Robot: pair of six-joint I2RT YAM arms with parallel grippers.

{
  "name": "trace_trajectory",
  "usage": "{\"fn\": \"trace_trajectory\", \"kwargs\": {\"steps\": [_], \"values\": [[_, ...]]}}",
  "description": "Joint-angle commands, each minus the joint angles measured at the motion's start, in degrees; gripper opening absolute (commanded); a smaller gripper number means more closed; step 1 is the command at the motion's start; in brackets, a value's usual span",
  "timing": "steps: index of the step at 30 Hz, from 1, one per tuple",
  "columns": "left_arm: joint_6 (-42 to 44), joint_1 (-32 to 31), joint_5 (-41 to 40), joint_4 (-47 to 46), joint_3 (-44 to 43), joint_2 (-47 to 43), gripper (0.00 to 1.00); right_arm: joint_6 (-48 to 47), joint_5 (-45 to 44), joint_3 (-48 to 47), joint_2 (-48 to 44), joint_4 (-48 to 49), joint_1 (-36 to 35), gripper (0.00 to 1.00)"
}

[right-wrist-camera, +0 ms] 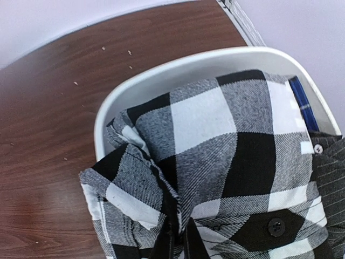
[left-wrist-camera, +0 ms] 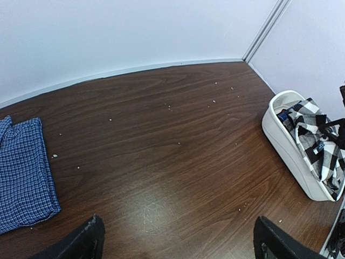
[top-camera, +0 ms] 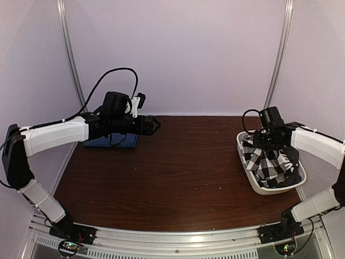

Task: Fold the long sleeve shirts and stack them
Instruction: Pick up the crumpled shirt from the bin, then place the crumpled shirt at the center of the board.

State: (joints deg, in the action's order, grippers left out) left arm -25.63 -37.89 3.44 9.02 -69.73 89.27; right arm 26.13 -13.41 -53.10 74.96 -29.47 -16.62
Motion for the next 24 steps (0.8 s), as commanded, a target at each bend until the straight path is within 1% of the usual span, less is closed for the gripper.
{"fn": "trace_trajectory", "kwargs": {"steps": [1,3,9,12,17,20,24], "values": [[0.49,-0.26,-0.92,-1.26,-0.13,-1.85,0.98,-2.73,6.39,-8.51,-2.94,-1.09,-1.69,0.00],[0.34,-0.26,-1.34,-1.18,-0.26,-2.07,0.98,-3.89,9.96,-12.80,-3.06,-1.14,-3.36,0.00],[-0.07,-0.26,-2.56,-0.37,-0.97,-2.87,0.98,-6.25,18.67,-31.13,0.44,-2.14,-10.41,0.00],[-0.49,-0.21,-4.97,0.21,-1.26,-3.51,0.98,-6.61,23.32,-40.91,4.09,-1.75,-14.51,0.00],[-0.91,-0.17,-7.86,1.33,-1.54,-5.43,0.97,-7.48,27.81,-57.65,11.72,-1.24,-22.12,0.00],[-1.25,-0.17,-10.21,2.22,-1.39,-7.20,0.98,-6.97,31.32,-65.16,15.79,0.23,-25.82,0.00],[-1.22,-0.17,-12.75,2.68,-0.33,-10.52,0.98,-3.99,37.95,-72.74,19.96,2.56,-28.09,0.00]]}}
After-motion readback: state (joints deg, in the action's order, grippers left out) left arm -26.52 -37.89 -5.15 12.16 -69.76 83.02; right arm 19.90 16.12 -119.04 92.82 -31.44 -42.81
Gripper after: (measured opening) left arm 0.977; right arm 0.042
